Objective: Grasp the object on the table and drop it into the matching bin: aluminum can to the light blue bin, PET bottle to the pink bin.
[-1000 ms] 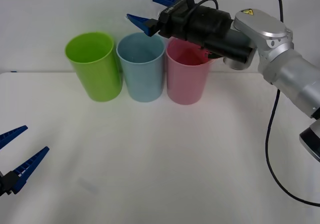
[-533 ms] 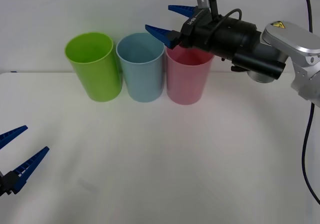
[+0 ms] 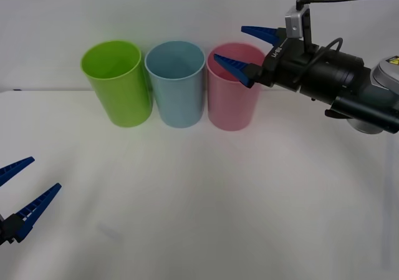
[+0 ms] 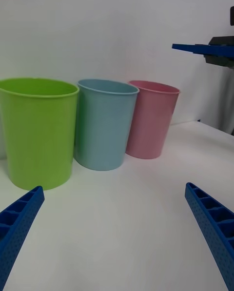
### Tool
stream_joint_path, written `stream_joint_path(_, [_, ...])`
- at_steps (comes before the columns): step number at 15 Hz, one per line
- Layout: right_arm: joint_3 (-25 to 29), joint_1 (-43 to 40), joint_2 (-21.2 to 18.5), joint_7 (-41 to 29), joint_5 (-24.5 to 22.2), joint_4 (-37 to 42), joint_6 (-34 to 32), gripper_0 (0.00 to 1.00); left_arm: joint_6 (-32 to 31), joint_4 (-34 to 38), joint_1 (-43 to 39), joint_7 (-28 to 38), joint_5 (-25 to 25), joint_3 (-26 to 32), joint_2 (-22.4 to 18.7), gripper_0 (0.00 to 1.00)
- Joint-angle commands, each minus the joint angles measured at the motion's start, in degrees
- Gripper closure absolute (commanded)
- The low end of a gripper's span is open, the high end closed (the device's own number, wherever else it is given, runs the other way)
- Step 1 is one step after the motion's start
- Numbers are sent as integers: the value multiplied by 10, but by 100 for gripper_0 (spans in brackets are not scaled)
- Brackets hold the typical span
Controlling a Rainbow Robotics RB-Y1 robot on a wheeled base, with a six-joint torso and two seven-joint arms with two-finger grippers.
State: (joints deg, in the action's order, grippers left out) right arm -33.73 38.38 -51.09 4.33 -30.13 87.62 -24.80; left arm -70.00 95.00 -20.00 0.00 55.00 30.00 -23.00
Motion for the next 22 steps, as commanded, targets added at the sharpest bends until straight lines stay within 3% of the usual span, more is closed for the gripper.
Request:
stream_joint_path(1, [40,-74,-23,11,-11,50,-1,0,0,0,0,0,0,0,0,0])
stream_joint_path(9, [187,-312,-43,35,-58,161,-24,0,0,0,0,0,0,0,0,0])
stream_joint_path(13, [258,-420,-39,55,-58,180,-78,0,0,0,0,0,0,0,0,0])
stream_joint_path(19, [369,-564,-2,81,-68,180,-178,0,0,0,0,0,0,0,0,0])
stream_joint_path(22, [438,-622,42,88,-99,162,-248,0,0,0,0,0,0,0,0,0])
